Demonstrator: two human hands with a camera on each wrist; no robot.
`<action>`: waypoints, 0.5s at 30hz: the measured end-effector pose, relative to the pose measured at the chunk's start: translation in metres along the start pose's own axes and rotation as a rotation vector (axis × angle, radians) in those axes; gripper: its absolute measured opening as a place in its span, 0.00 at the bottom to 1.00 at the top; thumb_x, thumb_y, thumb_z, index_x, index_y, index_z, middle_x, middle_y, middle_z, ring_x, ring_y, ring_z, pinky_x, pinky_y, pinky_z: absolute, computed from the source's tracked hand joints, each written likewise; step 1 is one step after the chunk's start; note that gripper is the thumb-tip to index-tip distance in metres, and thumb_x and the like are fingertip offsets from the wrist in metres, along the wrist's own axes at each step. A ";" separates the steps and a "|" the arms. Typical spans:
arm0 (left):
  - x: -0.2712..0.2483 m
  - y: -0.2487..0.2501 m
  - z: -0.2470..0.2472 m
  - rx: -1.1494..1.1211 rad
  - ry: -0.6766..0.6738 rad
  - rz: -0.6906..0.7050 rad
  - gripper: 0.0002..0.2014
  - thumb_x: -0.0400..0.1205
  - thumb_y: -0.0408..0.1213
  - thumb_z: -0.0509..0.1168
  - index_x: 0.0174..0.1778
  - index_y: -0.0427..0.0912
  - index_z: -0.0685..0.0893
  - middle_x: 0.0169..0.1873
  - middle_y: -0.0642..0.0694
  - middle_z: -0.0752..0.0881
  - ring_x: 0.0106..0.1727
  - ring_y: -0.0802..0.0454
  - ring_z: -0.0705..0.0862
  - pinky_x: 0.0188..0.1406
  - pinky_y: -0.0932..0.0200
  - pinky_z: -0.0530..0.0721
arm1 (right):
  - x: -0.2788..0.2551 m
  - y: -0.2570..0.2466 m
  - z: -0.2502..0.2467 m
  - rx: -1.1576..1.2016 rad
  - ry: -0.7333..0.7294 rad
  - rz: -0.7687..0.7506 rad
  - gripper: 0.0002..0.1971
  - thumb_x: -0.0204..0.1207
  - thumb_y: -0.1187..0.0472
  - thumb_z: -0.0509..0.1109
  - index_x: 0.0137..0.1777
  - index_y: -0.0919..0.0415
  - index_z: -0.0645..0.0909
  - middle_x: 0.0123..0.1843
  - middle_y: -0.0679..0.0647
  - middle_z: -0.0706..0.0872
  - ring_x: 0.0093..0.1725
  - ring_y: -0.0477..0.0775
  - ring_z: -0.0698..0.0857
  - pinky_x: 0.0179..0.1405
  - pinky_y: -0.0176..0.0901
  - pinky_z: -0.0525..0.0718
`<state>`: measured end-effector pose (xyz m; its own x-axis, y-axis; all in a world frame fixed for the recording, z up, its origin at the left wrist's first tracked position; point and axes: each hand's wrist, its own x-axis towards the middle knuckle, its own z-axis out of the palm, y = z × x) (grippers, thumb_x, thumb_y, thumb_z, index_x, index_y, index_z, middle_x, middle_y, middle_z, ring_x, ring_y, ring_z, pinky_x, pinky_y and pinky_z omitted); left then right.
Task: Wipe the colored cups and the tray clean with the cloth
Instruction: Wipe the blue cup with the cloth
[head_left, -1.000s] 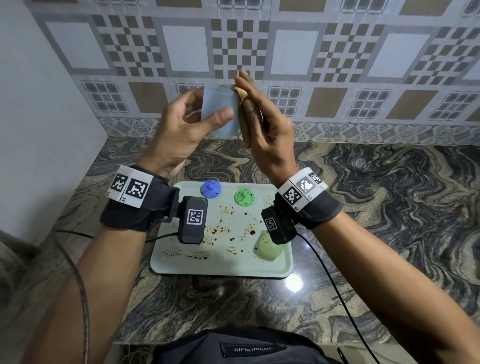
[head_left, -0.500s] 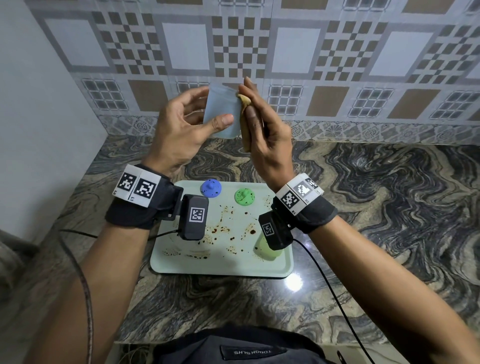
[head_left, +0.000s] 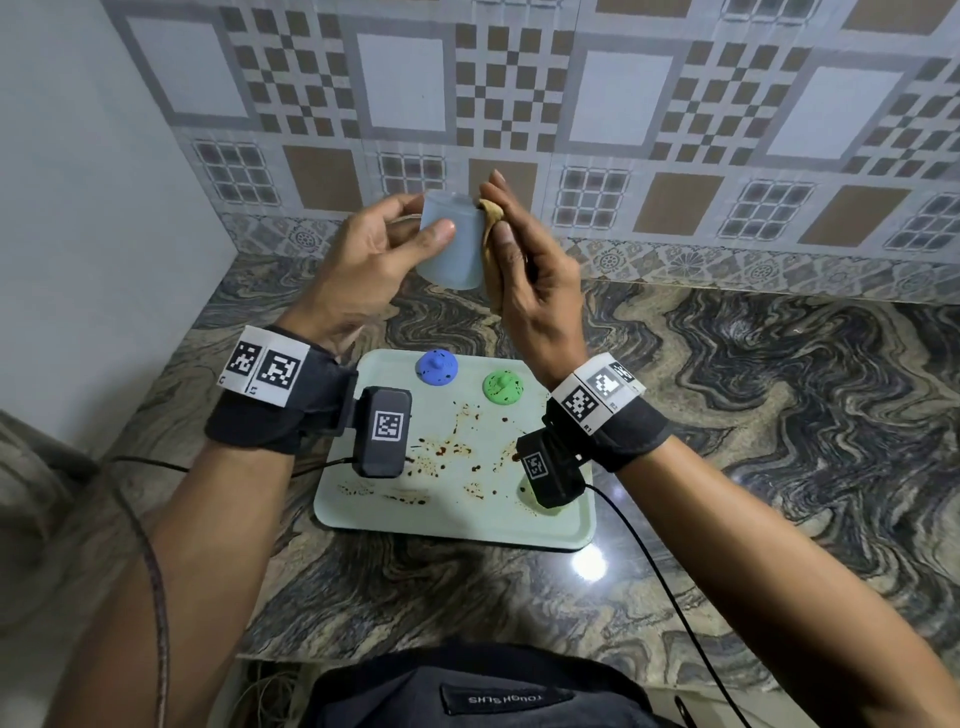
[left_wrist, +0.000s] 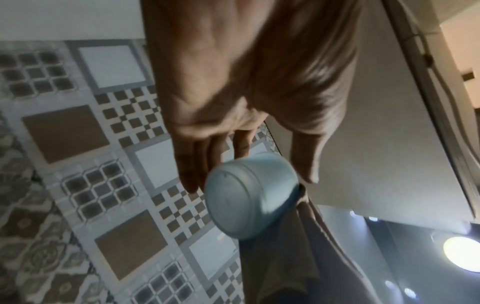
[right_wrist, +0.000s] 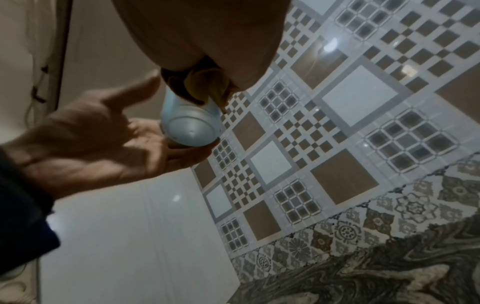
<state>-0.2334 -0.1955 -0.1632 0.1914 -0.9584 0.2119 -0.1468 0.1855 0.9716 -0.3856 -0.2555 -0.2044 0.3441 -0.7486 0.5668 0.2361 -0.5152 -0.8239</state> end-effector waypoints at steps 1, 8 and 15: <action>-0.002 0.001 -0.003 0.049 0.000 0.017 0.21 0.79 0.43 0.73 0.65 0.40 0.82 0.55 0.49 0.91 0.59 0.52 0.88 0.60 0.56 0.85 | -0.002 0.000 0.005 -0.012 -0.008 0.000 0.19 0.88 0.67 0.61 0.76 0.72 0.75 0.80 0.66 0.74 0.81 0.56 0.73 0.81 0.57 0.71; -0.018 -0.005 -0.039 0.027 0.052 -0.035 0.26 0.72 0.45 0.75 0.64 0.38 0.80 0.52 0.50 0.91 0.59 0.53 0.88 0.60 0.56 0.85 | -0.008 -0.005 0.041 -0.002 -0.001 0.018 0.19 0.87 0.62 0.61 0.75 0.67 0.76 0.78 0.66 0.77 0.80 0.59 0.75 0.81 0.62 0.71; -0.052 -0.001 -0.077 0.117 0.068 -0.007 0.21 0.78 0.38 0.74 0.67 0.37 0.82 0.56 0.47 0.89 0.58 0.54 0.88 0.61 0.53 0.86 | -0.022 -0.004 0.089 0.017 -0.043 0.061 0.18 0.88 0.68 0.59 0.75 0.72 0.76 0.79 0.67 0.76 0.81 0.60 0.73 0.82 0.60 0.71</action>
<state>-0.1678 -0.1293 -0.1674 0.2578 -0.9417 0.2160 -0.2569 0.1487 0.9549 -0.3137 -0.1994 -0.2136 0.3973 -0.7597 0.5148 0.2288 -0.4613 -0.8572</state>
